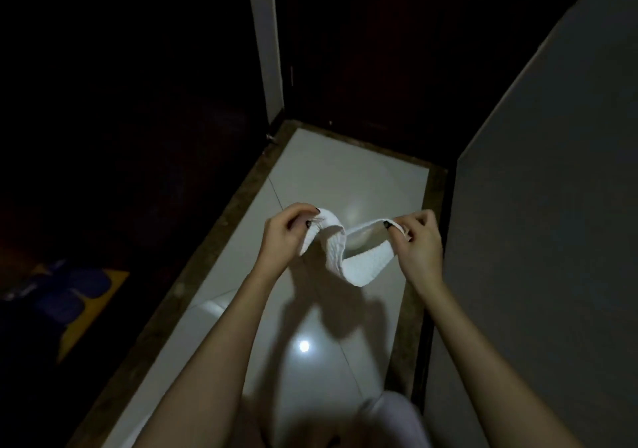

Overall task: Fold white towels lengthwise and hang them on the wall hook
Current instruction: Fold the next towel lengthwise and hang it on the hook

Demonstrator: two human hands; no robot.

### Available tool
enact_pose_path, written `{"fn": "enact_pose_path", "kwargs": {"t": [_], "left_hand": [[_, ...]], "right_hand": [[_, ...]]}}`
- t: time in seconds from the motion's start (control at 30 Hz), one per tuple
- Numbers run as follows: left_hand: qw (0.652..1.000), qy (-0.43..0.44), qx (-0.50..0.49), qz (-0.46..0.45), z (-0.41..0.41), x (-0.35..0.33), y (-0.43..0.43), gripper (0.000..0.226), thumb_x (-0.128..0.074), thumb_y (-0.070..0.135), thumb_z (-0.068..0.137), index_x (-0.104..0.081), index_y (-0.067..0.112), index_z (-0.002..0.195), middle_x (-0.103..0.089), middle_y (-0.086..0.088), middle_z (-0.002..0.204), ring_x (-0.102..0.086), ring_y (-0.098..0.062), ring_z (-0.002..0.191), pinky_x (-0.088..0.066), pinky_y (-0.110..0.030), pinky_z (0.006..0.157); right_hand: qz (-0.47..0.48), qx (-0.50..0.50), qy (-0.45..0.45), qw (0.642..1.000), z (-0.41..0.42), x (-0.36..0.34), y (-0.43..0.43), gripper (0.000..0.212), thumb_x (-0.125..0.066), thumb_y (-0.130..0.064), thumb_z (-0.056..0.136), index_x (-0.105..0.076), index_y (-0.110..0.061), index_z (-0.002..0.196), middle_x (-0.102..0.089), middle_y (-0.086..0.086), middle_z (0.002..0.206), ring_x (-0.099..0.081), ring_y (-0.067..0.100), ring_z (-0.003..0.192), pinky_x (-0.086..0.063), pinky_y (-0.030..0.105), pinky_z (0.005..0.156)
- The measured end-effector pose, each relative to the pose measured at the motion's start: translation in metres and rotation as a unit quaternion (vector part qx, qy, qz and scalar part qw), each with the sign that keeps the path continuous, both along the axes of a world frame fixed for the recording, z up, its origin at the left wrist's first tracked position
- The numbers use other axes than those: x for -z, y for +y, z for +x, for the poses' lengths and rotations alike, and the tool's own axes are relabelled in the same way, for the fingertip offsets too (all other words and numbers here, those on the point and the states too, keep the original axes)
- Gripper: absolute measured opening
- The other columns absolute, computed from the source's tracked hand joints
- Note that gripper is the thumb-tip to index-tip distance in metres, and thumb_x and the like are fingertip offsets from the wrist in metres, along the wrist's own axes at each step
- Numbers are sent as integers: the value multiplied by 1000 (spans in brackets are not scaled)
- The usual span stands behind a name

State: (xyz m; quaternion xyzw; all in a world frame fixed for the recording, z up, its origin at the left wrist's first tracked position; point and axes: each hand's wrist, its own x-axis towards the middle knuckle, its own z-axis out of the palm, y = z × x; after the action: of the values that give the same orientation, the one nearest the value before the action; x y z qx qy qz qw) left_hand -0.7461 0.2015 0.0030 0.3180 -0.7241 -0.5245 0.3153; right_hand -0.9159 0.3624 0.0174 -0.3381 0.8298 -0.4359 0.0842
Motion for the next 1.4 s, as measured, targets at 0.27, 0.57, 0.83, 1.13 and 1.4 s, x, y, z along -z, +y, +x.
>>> {"fn": "enact_pose_path", "kwargs": {"t": [0.27, 0.57, 0.83, 1.13, 1.4], "left_hand": [[989, 80, -103, 66, 61, -231, -37, 37, -52, -15, 80, -60, 20, 85, -63, 2, 85, -60, -6, 80, -46, -17, 69], [968, 180, -82, 153, 148, -412, -66, 35, -71, 11, 79, -62, 18, 112, -69, -5, 108, -67, -15, 95, -54, -23, 73], [995, 28, -99, -4, 233, -477, -76, 78, -77, 6, 73, -32, 37, 129, -34, 2, 141, -38, -17, 131, -50, -22, 92], [964, 79, -249, -53, 277, -487, -88, 40, -59, -1, 77, -57, 28, 105, -60, -7, 120, -58, -26, 111, -50, -50, 94], [910, 106, -387, -103, 280, -475, -118, 16, -59, 2, 87, -59, 18, 90, -63, 1, 88, -60, -10, 82, -49, -27, 70]], "right_hand": [[-57, -51, -94, 993, 32, -250, -33, 38, -48, 0, 91, -61, -23, 119, -51, 4, 59, -44, 7, 46, -39, 23, 48], [-42, -202, -112, 972, 83, -429, -78, 21, -66, -4, 87, -67, -21, 101, -74, 2, 95, -68, 6, 92, -53, 24, 83], [-89, -159, 151, 972, 152, -485, -134, 22, -60, -15, 93, -64, -4, 74, -57, 5, 75, -54, 17, 68, -40, 31, 63], [3, -267, 307, 913, 213, -472, -187, 19, -39, -20, 102, -34, -14, 85, -40, -4, 54, -53, 35, 61, -28, 38, 62], [-136, -375, -87, 913, 253, -463, -268, 15, -52, -13, 96, -47, -24, 86, -46, -6, 56, -39, 3, 44, -30, 19, 43]]}}
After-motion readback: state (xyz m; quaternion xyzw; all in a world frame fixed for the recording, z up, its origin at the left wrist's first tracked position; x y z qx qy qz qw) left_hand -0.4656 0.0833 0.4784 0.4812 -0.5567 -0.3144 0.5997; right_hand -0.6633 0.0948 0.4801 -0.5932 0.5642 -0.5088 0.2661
